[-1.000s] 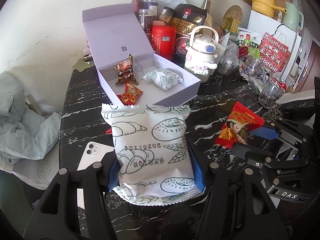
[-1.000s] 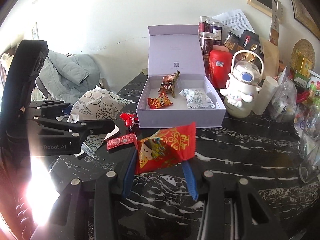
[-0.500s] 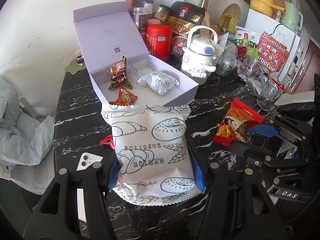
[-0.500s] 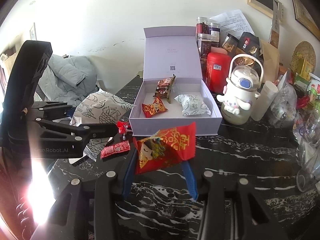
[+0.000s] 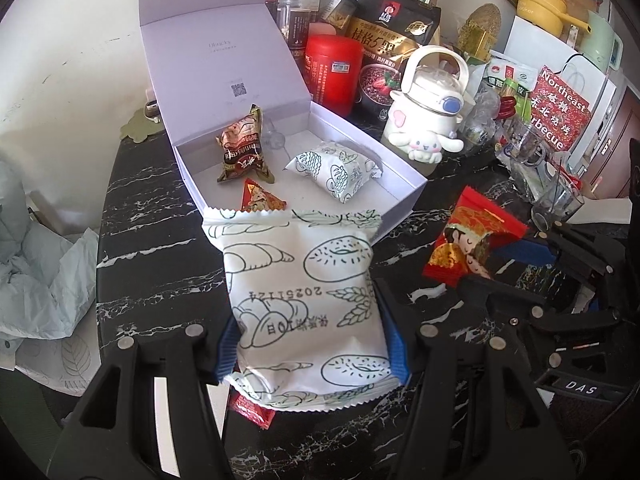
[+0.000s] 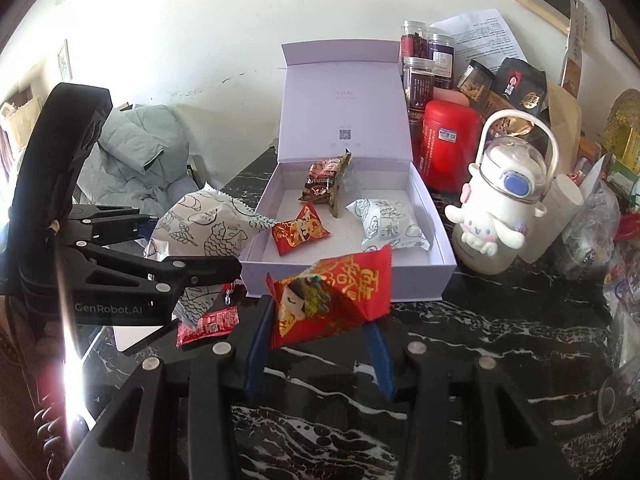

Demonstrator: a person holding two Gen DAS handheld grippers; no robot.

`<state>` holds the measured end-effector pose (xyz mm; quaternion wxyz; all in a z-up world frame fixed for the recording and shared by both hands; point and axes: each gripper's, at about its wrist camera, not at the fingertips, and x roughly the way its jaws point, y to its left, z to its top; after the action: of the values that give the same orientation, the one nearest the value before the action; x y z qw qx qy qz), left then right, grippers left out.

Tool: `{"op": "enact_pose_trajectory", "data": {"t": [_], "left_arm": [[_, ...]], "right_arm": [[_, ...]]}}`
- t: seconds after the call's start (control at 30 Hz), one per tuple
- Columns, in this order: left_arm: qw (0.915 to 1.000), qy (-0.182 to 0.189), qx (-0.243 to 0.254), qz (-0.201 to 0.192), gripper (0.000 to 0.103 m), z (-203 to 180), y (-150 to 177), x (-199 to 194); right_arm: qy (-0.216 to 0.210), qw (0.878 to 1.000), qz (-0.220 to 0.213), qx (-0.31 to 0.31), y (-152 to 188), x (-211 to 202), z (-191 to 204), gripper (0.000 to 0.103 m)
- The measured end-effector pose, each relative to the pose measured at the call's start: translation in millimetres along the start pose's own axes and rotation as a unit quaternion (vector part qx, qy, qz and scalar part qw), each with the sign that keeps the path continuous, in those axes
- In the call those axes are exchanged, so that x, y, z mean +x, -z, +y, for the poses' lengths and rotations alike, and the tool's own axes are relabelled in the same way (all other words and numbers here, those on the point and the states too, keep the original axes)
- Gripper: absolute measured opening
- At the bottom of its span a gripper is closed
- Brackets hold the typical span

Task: Organize objects
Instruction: 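Carry both held bags over the lavender box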

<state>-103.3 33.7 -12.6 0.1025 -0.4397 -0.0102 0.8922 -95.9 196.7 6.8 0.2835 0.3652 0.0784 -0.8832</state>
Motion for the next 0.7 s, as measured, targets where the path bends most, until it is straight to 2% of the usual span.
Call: {"op": "enact_pose_trajectory", "data": {"t": [0.23,0.7], "left_arm": [[0.9999,0.005,-0.006,0.007,0.057,10.0,-15.1,20.3],[1.0000,-0.001,0.002,-0.008,0.057,22.6,-52.1,44.6]], "right_arm": [[-0.001,1.000,0.007,0.001,-12.7,19.3,-10.1,0.045],[-0.005,1.000,0.006,-0.009,-46.2,55.1,-27.7,0.045]]}}
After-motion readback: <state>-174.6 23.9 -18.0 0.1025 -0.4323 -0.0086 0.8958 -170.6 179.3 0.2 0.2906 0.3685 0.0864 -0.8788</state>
